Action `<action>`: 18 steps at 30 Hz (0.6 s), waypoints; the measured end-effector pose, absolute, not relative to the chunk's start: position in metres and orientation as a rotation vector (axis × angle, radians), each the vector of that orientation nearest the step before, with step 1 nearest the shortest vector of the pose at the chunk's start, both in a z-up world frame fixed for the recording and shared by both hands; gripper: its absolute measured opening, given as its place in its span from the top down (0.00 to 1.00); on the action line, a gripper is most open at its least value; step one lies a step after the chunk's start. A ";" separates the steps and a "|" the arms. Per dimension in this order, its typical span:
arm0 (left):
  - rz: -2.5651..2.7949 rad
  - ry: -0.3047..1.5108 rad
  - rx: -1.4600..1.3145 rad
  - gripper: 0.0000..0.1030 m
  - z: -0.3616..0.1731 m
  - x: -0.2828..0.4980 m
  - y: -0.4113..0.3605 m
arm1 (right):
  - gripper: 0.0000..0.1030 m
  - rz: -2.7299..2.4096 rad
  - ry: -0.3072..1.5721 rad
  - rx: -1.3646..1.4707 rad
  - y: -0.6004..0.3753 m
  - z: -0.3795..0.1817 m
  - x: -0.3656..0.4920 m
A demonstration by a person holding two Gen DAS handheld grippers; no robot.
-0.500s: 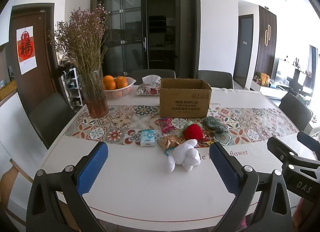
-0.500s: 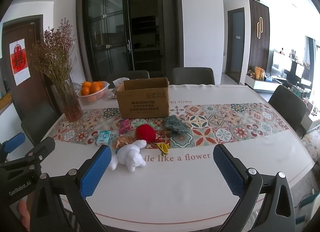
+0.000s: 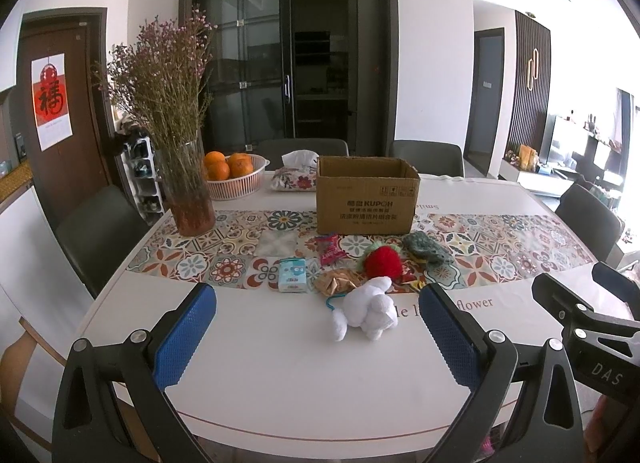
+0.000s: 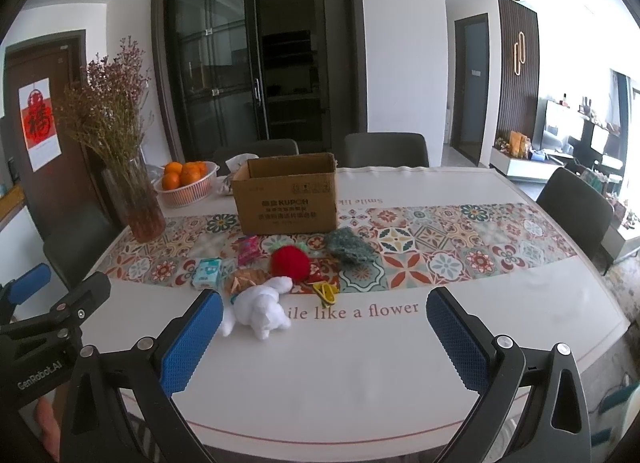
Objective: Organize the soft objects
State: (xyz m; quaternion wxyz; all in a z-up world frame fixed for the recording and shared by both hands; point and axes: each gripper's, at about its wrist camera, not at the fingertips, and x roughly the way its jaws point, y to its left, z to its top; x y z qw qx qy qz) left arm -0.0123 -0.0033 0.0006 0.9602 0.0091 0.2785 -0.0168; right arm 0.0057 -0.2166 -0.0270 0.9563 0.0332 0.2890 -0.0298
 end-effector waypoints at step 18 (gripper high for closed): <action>-0.041 0.566 0.023 0.00 -0.001 -0.015 -0.006 | 0.00 -0.061 0.591 0.070 -0.217 -0.027 0.002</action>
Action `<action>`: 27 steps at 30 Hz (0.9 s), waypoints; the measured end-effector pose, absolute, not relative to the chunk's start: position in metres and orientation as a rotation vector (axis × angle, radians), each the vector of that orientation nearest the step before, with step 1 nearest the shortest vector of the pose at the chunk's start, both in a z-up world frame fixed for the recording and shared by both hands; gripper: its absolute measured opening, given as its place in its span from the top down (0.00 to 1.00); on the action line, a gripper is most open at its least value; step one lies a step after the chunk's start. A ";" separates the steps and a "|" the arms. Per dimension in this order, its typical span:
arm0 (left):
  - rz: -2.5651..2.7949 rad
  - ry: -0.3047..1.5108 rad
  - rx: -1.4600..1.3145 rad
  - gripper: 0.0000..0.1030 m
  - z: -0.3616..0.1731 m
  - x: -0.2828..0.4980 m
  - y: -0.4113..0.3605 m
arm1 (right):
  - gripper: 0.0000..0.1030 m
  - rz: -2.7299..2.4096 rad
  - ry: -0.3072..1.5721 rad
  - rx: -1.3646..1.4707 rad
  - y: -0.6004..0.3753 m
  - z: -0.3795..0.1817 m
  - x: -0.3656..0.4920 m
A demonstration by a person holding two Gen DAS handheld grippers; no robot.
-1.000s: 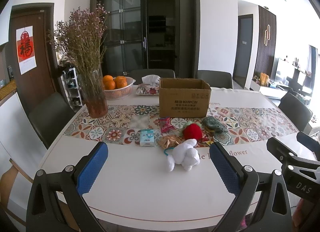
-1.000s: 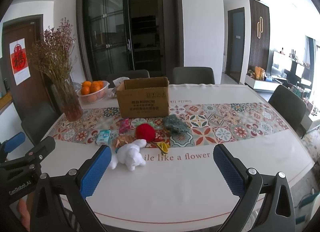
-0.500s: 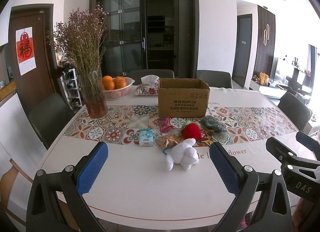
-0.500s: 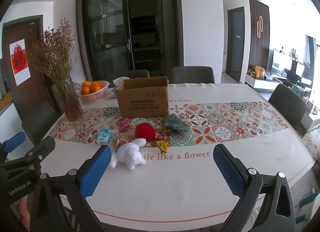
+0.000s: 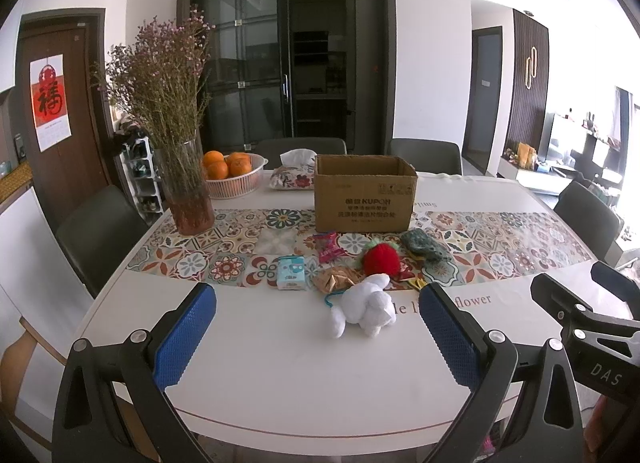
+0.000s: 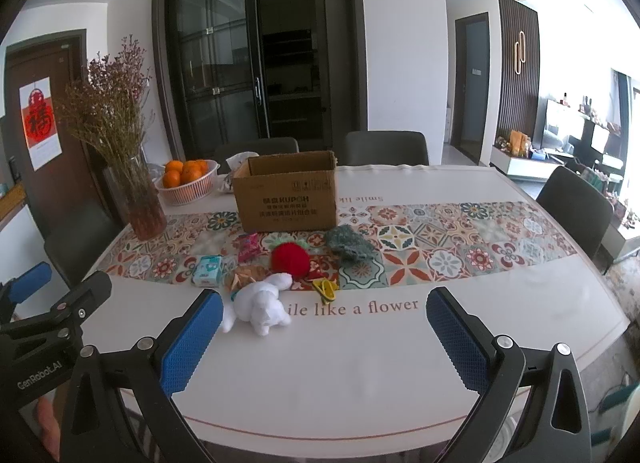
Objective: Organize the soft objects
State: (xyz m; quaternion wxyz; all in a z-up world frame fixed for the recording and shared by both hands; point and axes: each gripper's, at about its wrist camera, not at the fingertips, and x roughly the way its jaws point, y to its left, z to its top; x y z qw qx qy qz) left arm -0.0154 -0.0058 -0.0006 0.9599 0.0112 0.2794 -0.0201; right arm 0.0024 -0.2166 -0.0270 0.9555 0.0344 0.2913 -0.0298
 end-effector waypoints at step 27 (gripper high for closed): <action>-0.053 0.574 0.026 0.00 0.000 -0.016 -0.007 | 0.00 -0.062 0.593 0.068 -0.217 -0.029 0.001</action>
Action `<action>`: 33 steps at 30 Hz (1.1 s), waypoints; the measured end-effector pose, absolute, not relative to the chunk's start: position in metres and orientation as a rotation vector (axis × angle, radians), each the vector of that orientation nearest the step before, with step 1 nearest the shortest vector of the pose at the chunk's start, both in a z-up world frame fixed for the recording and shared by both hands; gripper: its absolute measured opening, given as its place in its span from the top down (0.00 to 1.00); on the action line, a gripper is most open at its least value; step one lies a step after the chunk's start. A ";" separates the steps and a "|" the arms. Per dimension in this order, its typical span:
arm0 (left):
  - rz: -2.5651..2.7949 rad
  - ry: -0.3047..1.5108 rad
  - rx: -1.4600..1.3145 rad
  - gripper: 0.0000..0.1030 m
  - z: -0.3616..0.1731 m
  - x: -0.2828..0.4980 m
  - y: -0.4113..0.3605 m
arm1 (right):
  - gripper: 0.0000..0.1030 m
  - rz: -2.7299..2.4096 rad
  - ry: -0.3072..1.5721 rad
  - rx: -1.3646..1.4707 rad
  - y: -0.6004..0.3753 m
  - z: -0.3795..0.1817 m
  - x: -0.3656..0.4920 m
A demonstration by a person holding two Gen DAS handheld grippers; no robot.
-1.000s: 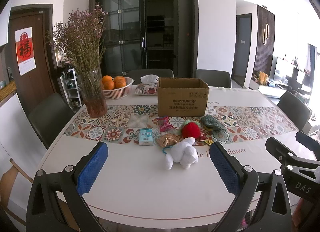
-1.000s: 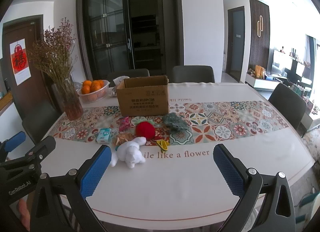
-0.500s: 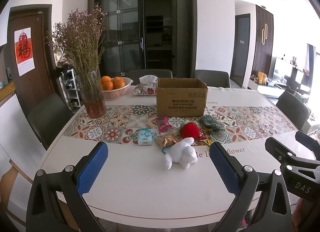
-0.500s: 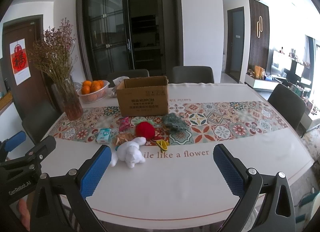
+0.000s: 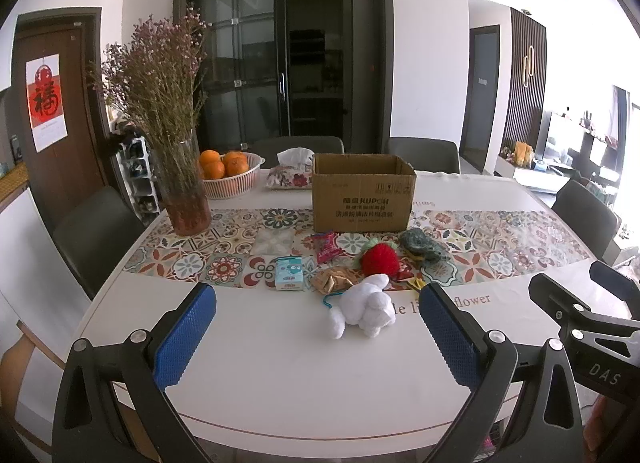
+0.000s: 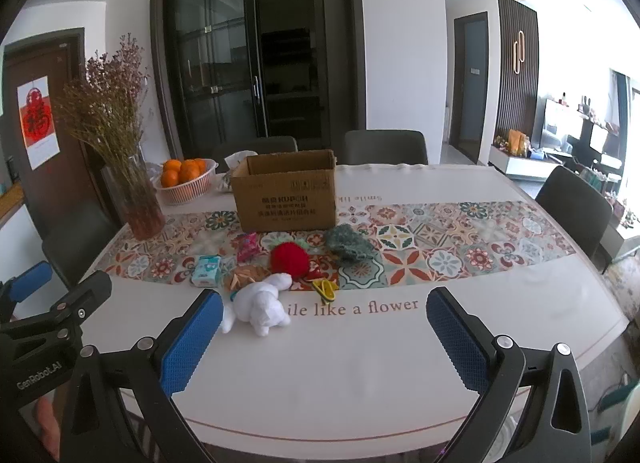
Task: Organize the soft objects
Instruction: 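Reach the left tool to the white bunny while the right tool reaches the yellow clip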
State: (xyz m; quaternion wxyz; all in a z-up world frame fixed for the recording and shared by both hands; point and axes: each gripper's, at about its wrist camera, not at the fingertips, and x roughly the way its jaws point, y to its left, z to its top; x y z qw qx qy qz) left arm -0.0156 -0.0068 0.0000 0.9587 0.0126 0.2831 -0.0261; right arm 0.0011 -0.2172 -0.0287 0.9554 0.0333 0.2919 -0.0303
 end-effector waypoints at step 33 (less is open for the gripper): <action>-0.274 0.917 0.034 0.00 -0.067 0.156 -0.026 | 0.00 -0.151 0.832 0.168 -0.232 -0.085 0.144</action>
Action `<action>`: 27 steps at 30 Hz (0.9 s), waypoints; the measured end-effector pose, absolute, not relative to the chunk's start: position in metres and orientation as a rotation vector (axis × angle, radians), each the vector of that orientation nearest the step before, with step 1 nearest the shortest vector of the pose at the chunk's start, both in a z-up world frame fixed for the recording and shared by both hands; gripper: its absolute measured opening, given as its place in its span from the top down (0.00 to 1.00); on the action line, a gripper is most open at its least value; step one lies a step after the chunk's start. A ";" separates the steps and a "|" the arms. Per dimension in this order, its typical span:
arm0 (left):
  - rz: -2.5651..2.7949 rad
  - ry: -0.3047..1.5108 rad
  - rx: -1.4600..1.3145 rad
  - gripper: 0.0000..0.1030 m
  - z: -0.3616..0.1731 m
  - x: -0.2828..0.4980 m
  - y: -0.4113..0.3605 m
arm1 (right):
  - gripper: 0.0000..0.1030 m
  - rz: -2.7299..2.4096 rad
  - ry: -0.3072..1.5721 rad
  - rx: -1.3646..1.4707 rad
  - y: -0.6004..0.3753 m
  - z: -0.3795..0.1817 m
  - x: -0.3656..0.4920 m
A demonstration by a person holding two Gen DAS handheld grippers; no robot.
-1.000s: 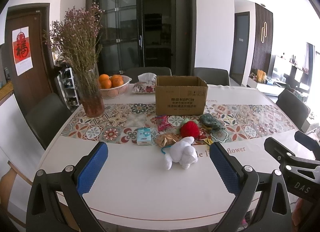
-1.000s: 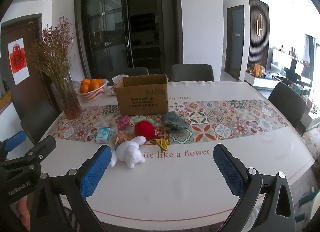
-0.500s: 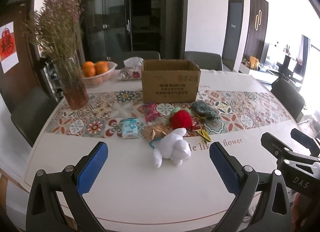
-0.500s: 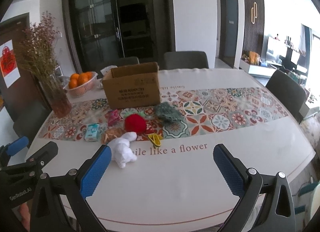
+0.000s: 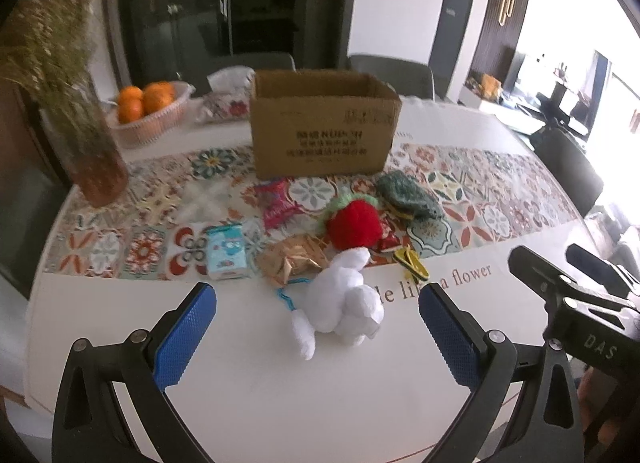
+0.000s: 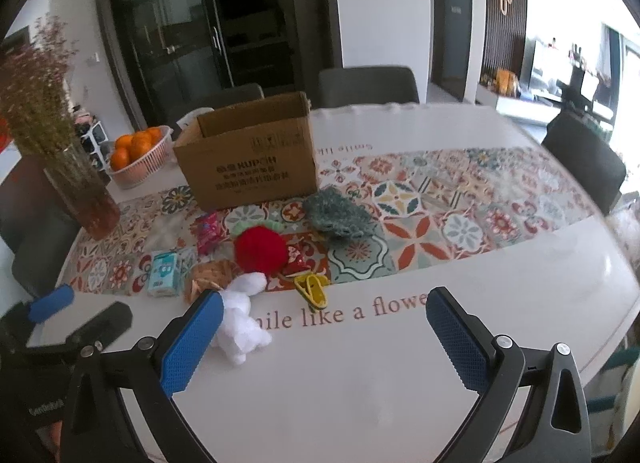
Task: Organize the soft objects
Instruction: 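Reach the left tool to the white bunny while the right tool reaches the yellow clip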
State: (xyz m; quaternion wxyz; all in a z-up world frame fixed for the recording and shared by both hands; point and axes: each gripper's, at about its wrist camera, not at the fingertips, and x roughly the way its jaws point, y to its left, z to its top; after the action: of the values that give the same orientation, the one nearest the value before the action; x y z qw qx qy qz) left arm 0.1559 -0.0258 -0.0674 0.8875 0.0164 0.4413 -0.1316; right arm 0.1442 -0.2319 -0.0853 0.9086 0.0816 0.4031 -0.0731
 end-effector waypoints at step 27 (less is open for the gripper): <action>-0.093 1.242 -0.165 0.02 -0.153 0.229 -0.052 | 0.09 0.097 1.212 0.149 -0.253 -0.191 0.251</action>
State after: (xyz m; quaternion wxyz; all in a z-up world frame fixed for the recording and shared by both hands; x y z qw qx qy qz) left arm 0.2291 -0.0524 -0.1526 0.8089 -0.0772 0.5812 -0.0436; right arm 0.2506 -0.2530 -0.1913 0.8181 0.0701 0.5690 0.0455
